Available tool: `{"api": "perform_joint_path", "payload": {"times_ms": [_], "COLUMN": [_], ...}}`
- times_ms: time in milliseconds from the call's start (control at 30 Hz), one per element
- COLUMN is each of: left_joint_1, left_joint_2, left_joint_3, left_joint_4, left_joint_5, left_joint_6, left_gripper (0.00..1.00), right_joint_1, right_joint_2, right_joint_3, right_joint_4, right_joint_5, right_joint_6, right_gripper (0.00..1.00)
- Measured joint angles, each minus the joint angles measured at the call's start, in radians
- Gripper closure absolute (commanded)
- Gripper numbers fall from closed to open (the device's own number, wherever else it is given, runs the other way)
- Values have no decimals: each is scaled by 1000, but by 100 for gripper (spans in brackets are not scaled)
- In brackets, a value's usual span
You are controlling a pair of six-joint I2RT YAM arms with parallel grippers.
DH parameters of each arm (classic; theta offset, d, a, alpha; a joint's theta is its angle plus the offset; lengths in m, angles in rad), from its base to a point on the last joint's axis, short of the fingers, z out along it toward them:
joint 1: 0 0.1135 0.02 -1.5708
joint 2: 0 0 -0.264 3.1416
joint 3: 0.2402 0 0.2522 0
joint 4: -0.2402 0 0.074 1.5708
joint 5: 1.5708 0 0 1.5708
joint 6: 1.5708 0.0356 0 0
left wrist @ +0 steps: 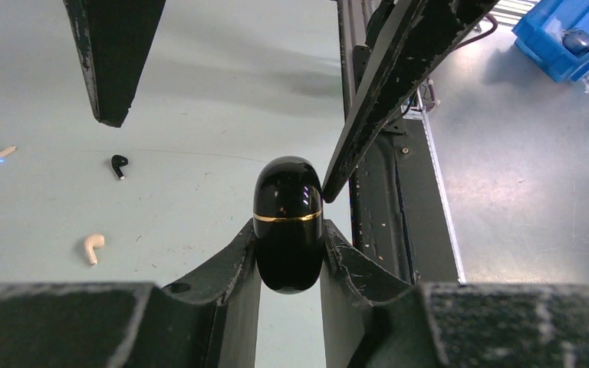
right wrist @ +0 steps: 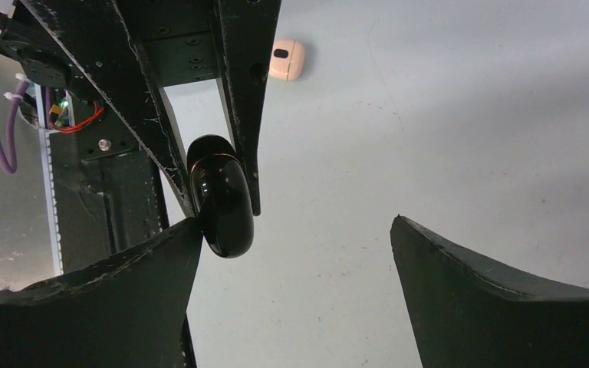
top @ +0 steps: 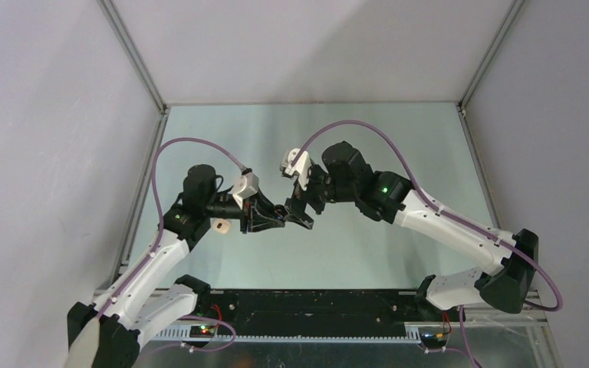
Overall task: Insert the wireless bluetooth earbuds into the charging case
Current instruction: Open the charging case to the charging case, then pick up the left earbud from the center of the board.
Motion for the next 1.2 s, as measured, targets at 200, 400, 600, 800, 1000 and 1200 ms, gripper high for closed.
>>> {"api": "perform_joint_path", "payload": {"times_ms": [200,400,600,800,1000,1200], "left_joint_1": [0,0,-2,-2,-2,-2], "left_joint_2": [5,6,6,6,6,6], "left_joint_3": [0,0,0,0,0,0], "left_joint_4": [1,0,0,0,-7,-10], "left_joint_5": [-11,-14,-13,-13,-13,-13], "left_joint_6": [6,7,7,7,8,8], "left_gripper": [100,100,100,100,100,100], "right_joint_1": [5,-25,-62,-88,-262,-530], "right_joint_2": [-8,-47,-79,-103,-97,10], "right_joint_3": [-2,-4,-4,-4,-4,-39], "right_joint_4": [0,1,6,6,-1,52], "right_joint_5": [34,72,88,37,-100,-252], "right_joint_6": [-17,-31,-42,-31,56,268], "right_gripper": [3,3,3,1,5,13]}}
